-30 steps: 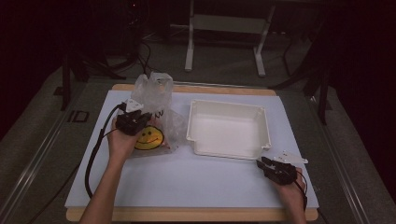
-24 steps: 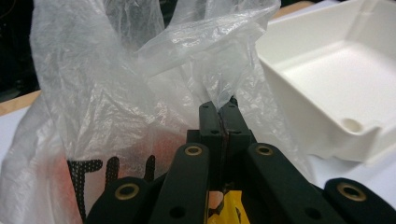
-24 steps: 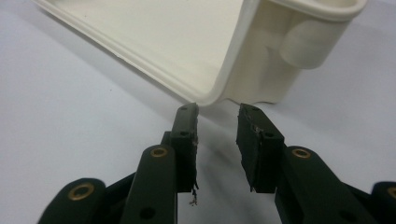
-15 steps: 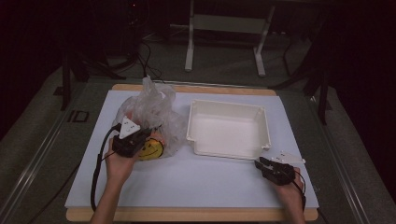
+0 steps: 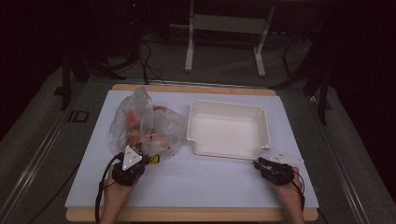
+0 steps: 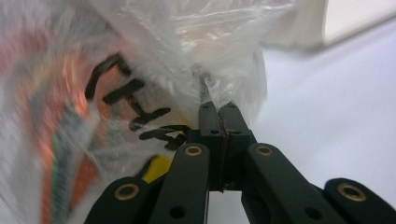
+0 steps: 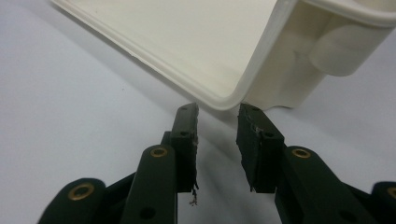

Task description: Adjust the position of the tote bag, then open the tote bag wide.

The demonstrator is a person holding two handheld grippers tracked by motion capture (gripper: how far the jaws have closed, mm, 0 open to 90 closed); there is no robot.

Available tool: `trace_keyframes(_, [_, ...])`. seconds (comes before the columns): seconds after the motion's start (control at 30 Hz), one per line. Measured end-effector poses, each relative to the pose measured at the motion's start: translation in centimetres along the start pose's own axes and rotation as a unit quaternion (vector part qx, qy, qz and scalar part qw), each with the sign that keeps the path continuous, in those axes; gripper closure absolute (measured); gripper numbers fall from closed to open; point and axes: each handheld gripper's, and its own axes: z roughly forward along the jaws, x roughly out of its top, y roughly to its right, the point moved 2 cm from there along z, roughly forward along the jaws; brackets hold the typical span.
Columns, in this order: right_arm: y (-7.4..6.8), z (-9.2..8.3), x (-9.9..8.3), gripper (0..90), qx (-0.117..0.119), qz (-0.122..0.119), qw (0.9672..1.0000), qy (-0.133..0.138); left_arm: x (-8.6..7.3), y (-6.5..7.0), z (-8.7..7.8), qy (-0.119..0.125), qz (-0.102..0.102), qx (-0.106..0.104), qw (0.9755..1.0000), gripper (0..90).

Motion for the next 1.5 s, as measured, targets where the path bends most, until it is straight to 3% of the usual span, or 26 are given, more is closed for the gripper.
trace_keyframes(0.23, [-0.2,0.1,0.1,68.3,0.002,-0.003,1.0000,-0.002,-2.3,0.8,-0.3,-0.020,-0.006,-0.010,0.9997,90.0])
trace_keyframes(0.27, [-0.2,0.1,0.1,68.3,0.002,-0.003,1.0000,-0.002,-2.8,1.0,-0.2,-0.030,0.001,-0.007,0.9995,90.0])
trace_keyframes(0.67, [-0.1,-0.1,0.2,68.3,-0.001,-0.004,1.0000,0.002,-3.5,1.1,0.0,-0.048,0.002,-0.006,0.9988,90.0])
trace_keyframes(0.9, [-0.3,-0.6,0.1,67.9,-0.003,-0.004,1.0000,0.002,-3.1,1.3,-0.7,-0.020,0.015,-0.019,0.9995,69.6])
trace_keyframes(1.2, [-1.1,-1.4,0.0,67.9,0.003,-0.011,0.9999,0.005,-2.0,1.2,-2.6,0.013,0.014,-0.018,0.9997,60.5])
trace_keyframes(1.47, [-3.3,-1.0,0.7,67.0,0.029,-0.032,0.9990,0.007,-0.3,-0.1,-4.3,0.037,0.005,0.005,0.9993,54.1])
trace_keyframes(1.5, [-4.1,-0.6,1.0,66.5,0.040,-0.039,0.9985,0.006,0.6,-0.6,-4.4,0.044,0.003,0.014,0.9989,51.9])
